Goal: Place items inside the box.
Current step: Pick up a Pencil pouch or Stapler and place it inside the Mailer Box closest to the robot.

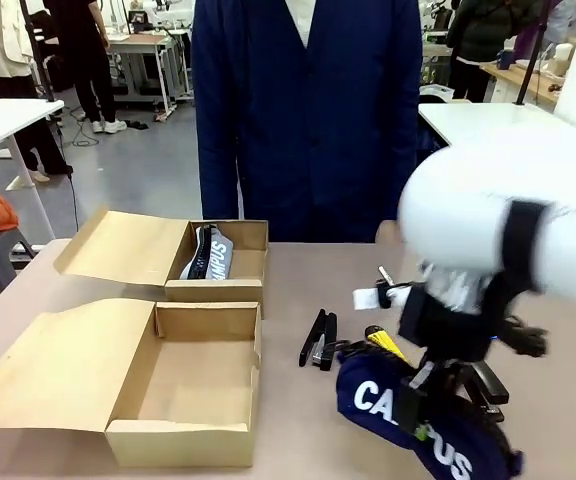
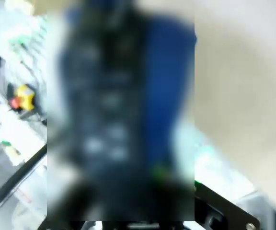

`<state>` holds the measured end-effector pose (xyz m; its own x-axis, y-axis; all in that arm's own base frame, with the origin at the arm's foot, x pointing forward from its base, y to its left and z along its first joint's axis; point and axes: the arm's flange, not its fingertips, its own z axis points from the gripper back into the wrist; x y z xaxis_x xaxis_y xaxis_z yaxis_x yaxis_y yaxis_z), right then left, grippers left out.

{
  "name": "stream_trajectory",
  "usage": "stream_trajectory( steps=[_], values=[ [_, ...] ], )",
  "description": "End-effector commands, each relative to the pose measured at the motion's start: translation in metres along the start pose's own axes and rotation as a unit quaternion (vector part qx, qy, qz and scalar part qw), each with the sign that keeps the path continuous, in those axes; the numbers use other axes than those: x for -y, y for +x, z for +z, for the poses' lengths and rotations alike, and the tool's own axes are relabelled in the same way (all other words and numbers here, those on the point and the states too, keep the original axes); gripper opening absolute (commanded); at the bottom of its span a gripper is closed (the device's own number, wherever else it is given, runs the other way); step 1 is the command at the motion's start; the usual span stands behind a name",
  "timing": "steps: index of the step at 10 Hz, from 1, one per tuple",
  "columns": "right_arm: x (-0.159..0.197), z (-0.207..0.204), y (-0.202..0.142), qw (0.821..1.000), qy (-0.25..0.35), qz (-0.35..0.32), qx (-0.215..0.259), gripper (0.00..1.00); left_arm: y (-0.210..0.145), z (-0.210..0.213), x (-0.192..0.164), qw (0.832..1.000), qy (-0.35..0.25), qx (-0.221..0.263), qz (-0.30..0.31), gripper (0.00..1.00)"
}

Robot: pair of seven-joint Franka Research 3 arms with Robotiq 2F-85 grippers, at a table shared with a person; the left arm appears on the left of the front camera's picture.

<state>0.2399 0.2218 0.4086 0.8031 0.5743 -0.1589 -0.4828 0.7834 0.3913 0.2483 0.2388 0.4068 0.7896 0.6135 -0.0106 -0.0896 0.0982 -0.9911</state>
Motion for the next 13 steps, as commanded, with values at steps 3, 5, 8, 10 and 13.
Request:
stream_trajectory(
  steps=[3, 5, 8, 10, 13],
  values=[
    [-0.009, 0.018, -0.020, 0.998, 0.023, -0.056, 0.008, 0.00, -0.002, 0.000, 0.000, 1.000, -0.007, -0.001, -0.009, 1.00],
    [-0.013, 0.037, -0.036, 0.995, 0.033, -0.093, 0.033, 0.07, -0.002, 0.000, 0.000, 1.000, -0.007, -0.001, -0.009, 1.00],
    [-0.031, 0.040, -0.025, 0.965, 0.114, -0.187, 0.144, 0.07, -0.002, 0.000, 0.000, 1.000, -0.007, -0.001, -0.009, 1.00],
    [-0.066, 0.039, 0.022, 0.945, 0.079, -0.280, 0.152, 0.07, -0.002, 0.000, 0.000, 1.000, -0.007, -0.001, -0.009, 1.00],
    [-0.063, 0.051, 0.030, 0.956, 0.053, -0.258, 0.132, 0.07, -0.002, 0.000, 0.000, 1.000, -0.007, -0.001, -0.009, 1.00]
  ],
)
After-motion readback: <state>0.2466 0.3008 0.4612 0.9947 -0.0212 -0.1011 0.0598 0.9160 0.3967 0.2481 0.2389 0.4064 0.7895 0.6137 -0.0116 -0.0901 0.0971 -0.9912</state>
